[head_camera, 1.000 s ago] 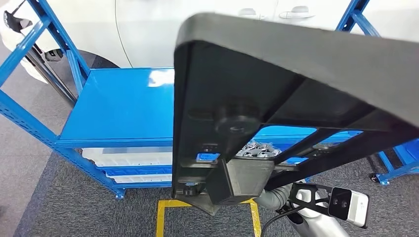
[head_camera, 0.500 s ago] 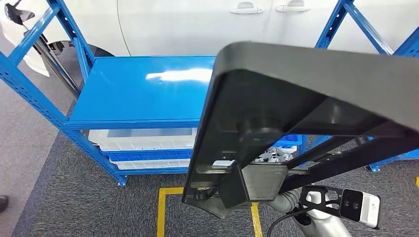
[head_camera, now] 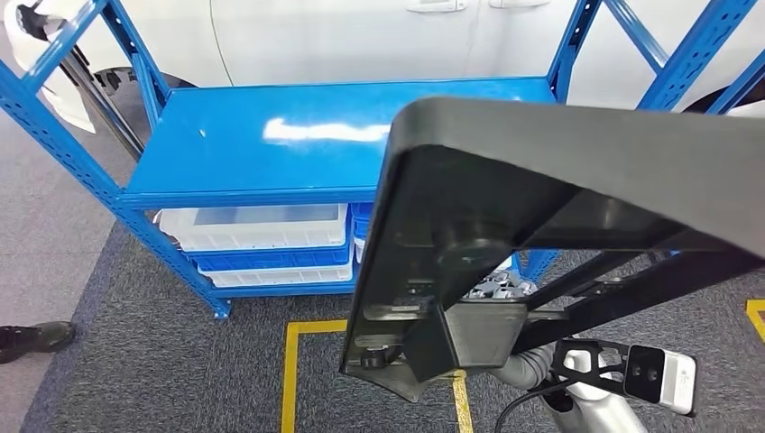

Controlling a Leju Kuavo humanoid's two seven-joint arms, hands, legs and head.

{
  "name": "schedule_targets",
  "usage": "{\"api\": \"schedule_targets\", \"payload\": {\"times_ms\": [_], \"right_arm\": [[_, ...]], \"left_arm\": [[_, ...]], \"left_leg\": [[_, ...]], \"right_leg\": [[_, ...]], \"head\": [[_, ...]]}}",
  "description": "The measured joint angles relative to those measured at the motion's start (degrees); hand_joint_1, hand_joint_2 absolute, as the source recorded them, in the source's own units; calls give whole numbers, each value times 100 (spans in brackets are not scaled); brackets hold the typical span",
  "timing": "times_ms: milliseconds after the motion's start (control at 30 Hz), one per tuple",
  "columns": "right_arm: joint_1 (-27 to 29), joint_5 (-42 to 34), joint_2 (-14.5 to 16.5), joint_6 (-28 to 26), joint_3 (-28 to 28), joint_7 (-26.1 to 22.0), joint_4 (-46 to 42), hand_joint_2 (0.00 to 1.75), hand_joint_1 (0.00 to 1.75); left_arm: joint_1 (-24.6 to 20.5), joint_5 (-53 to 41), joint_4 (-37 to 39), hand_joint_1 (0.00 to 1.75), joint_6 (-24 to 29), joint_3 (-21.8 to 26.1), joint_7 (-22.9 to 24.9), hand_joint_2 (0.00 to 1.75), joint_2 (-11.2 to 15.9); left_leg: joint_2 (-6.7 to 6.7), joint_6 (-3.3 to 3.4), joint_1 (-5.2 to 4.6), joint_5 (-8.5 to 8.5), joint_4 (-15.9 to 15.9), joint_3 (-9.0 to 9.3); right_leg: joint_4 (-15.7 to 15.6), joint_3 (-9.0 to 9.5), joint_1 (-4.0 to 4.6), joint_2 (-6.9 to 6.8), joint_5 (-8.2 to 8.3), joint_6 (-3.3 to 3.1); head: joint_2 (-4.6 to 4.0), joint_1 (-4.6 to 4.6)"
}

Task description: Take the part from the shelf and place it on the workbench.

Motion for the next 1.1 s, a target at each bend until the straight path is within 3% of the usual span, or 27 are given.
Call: {"api": "schedule_targets", "payload": {"times_ms": [67, 133, 167, 200, 233, 300, 333, 367, 400, 433, 467, 533, 567, 633, 700, 733, 800, 833, 867, 900, 933, 1000, 1067, 1100], "right_arm": [[-51, 11, -1, -4, -6, -1, 44, 175, 175], [-103, 21, -2, -66, -4, -1, 96, 175, 175], [-123, 20, -2, -104, -4, -1, 119, 175, 175], [-139, 19, -2, -136, -5, -1, 140, 175, 175], [-149, 16, -1, -155, -8, -1, 162, 175, 175], [-154, -2, 12, -139, -19, 0, 193, 175, 175], [-144, -15, 20, -91, -36, 1, 205, 175, 175], [-128, -27, 27, -18, -66, 1, 212, 175, 175], [-107, -30, 29, 72, -109, 1, 214, 175, 175], [-86, -19, 29, 157, -156, 1, 210, 175, 175], [-72, 4, 29, 223, -203, 1, 198, 175, 175], [-58, 66, 29, 270, -268, -1, 156, 175, 175], [-54, 88, 29, 260, -287, -1, 134, 175, 175], [-37, 114, 29, 212, -303, -1, 100, 175, 175], [-29, 117, 22, 174, -304, -1, 79, 175, 175], [-28, 106, 19, 160, -303, 0, 72, 175, 175], [-29, 68, 16, 143, -301, 0, 65, 175, 175], [-29, 45, 16, 133, -299, -1, 64, 175, 175], [-31, 26, 16, 120, -298, -1, 64, 175, 175], [-34, 10, 16, 104, -297, -1, 64, 175, 175], [-37, -1, 16, 90, -296, 0, 64, 175, 175], [-46, -8, 16, 75, -295, 0, 63, 175, 175], [-62, -14, 16, 63, -290, 0, 62, 175, 175], [-74, -20, 16, 36, -285, 0, 62, 175, 175]], "left_arm": [[-15, 10, 0, 0, -1, 8, 12, 175, 31], [-17, 7, 0, 0, -6, 22, 37, 175, 43], [-19, 1, 0, 0, -14, 27, 48, 175, 43], [-22, -8, 0, 0, -22, 30, 57, 175, 43], [-26, -17, 0, 0, -36, 30, 63, 175, 42], [-33, -34, 0, 0, -62, 30, 65, 175, 38], [-33, -45, 0, 0, -72, 30, 63, 175, 35], [-32, -54, 0, 0, -75, 30, 61, 175, 30], [-31, -64, 0, 0, -77, 30, 57, 175, 23], [-30, -74, 0, 0, -79, 29, 52, 175, 13], [-29, -84, 0, 0, -84, 29, 48, 175, 1], [-32, -108, 0, 0, -93, 27, 39, 175, -25], [-34, -117, 0, 0, -97, 26, 34, 175, -35], [-34, -128, 0, 0, -103, 22, 26, 175, -50], [-31, -128, 1, 0, -105, 19, 19, 175, -67], [-28, -127, 1, 0, -105, 17, 13, 175, -75], [-27, -125, 2, 0, -107, 15, -11, 175, -84], [-26, -124, 2, 0, -105, 15, -23, 175, -85], [-25, -125, 2, 0, -103, 14, -32, 175, -85], [-25, -125, 2, 0, -102, 14, -39, 175, -85], [-25, -126, 2, 0, -100, 13, -41, 175, -85], [-33, -126, 1, 0, -95, 10, -44, 175, -84], [-42, -127, 0, 0, -85, 9, -51, 175, -83], [-40, -128, 0, 0, -70, 8, -60, 175, -83]], "left_leg": [[-14, 66, -33, -79, -578, 363], [-4, 131, -51, -26, -719, 370], [6, 168, -50, 36, -750, 343], [17, 207, -44, 105, -772, 299], [27, 238, -34, 179, -788, 240], [36, 263, -36, 303, -776, 80], [40, 262, -36, 367, -768, -10], [44, 256, -36, 427, -760, -99], [47, 247, -35, 483, -746, -187], [48, 233, -33, 531, -729, -268], [49, 213, -32, 571, -704, -340], [60, 160, -36, 643, -655, -444], [68, 130, -34, 679, -645, -468], [77, 67, -24, 750, -660, -488], [66, -2, -12, 613, -549, -561], [59, -37, -4, 406, -334, -647], [53, -97, 22, -138, 416, -882], [53, -117, 33, -312, 792, -972], [53, -131, 39, -365, 1024, -991], [53, -136, 44, -296, 1043, -906], [52, -135, 47, -152, 847, -715], [33, -104, 43, 53, 39, -133], [1, -41, 23, 38, -565, 234], [-9, -6, 4, 7, -670, 271]], "right_leg": [[-14, -42, -4, -4, 109, 55], [-39, -67, -21, -11, 202, 124], [-11, -101, -32, -6, 163, 150], [83, -157, -37, -1, 39, 170], [312, -247, -43, 5, -202, 186], [1062, -469, -57, 13, -753, 216], [1431, -544, -63, 14, -912, 233], [1635, -538, -70, 14, -926, 247], [1624, -427, -79, 14, -825, 255], [1395, -209, -87, 12, -670, 255], [995, 91, -92, 4, -556, 247], [189, 622, -66, -7, -536, 207], [-37, 755, -44, -8, -574, 185], [-140, 776, -22, 1, -552, 125], [-176, 719, -40, -13, -458, 41], [-188, 674, -52, -24, -405, -3], [-179, 552, -42, -36, -310, -48], [-170, 480, -35, -36, -261, -51], [-157, 405, -32, -35, -212, -47], [-138, 329, -32, -33, -167, -39], [-115, 255, -34, -28, -127, -27], [-62, 134, -31, -20, -65, 11], [-37, 70, -28, -20, -4, 70], [-40, 56, -32, -21, 30, 105]], "head": [[0, 1], [0, 1], [0, 1], [0, 1], [0, 2], [0, 2], [0, 2], [0, 2], [0, 2], [0, 2], [0, 1], [0, -1], [0, 0], [0, 1], [0, 0], [0, 0], [0, 1], [0, 1], [0, 0], [0, 0], [0, 0], [0, 0], [0, 1], [0, 1]]}}
